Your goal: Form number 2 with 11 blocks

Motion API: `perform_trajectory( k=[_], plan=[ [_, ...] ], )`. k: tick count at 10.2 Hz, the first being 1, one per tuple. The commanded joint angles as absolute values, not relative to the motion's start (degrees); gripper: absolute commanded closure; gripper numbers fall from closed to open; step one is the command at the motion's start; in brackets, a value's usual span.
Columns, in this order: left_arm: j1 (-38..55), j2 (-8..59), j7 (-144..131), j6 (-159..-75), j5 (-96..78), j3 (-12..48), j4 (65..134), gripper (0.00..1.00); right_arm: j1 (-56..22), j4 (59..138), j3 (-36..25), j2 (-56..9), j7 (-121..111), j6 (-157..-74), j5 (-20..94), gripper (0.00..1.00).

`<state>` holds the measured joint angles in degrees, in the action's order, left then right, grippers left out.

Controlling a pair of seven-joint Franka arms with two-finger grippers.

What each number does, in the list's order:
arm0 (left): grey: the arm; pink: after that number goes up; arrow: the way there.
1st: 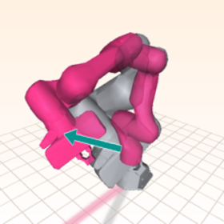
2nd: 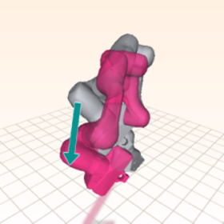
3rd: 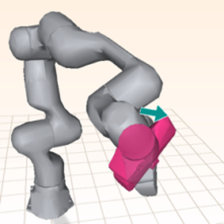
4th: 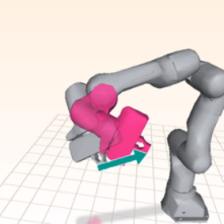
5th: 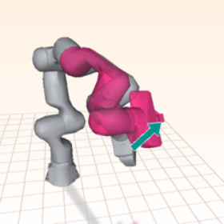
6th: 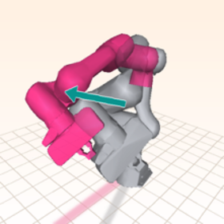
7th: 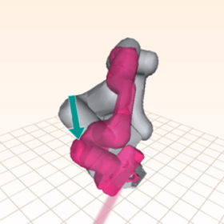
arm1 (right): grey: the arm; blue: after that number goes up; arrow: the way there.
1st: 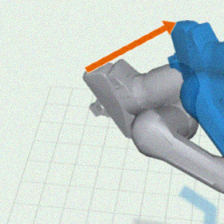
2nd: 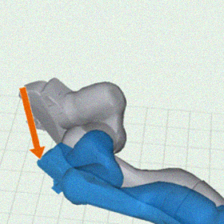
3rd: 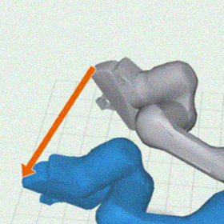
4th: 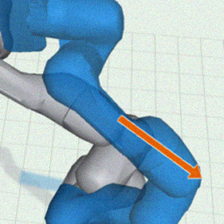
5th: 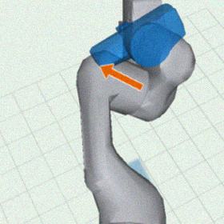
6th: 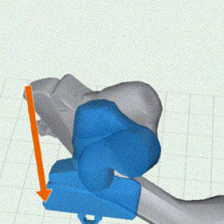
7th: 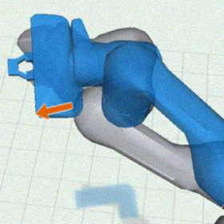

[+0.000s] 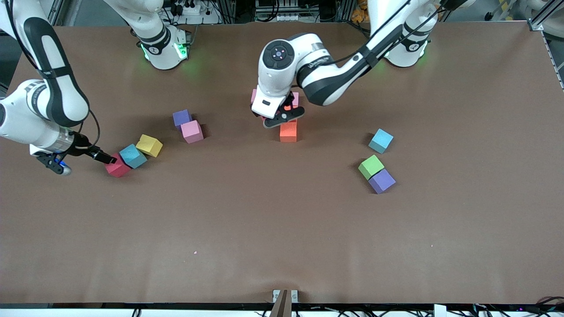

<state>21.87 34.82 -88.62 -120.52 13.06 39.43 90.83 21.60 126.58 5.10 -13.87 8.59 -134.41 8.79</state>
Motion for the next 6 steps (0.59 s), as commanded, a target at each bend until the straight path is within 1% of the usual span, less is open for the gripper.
perform_trajectory(
  k=[1, 3, 5, 6],
  plan=[
    [27.5, 36.3, -98.6, -123.0, 13.0, 34.6, 88.9, 0.74, 22.5, 125.3, 5.4, -14.0, 8.3, -134.2, 9.4, 0.00],
    [30.1, 37.2, -106.9, -123.8, 12.9, 32.2, 88.2, 0.73, 22.0, 125.2, 5.4, -14.2, 13.3, -133.9, 10.4, 0.00],
    [30.8, 39.5, -117.2, -124.3, 13.0, 32.0, 85.5, 0.73, 21.1, 125.2, 5.4, -15.5, 19.9, -134.5, 10.1, 0.00],
    [31.1, 39.8, -120.6, -124.3, 13.0, 32.0, 85.5, 0.73, 20.9, 125.5, 5.2, -15.9, 20.0, -137.1, 9.7, 0.00]
  ],
)
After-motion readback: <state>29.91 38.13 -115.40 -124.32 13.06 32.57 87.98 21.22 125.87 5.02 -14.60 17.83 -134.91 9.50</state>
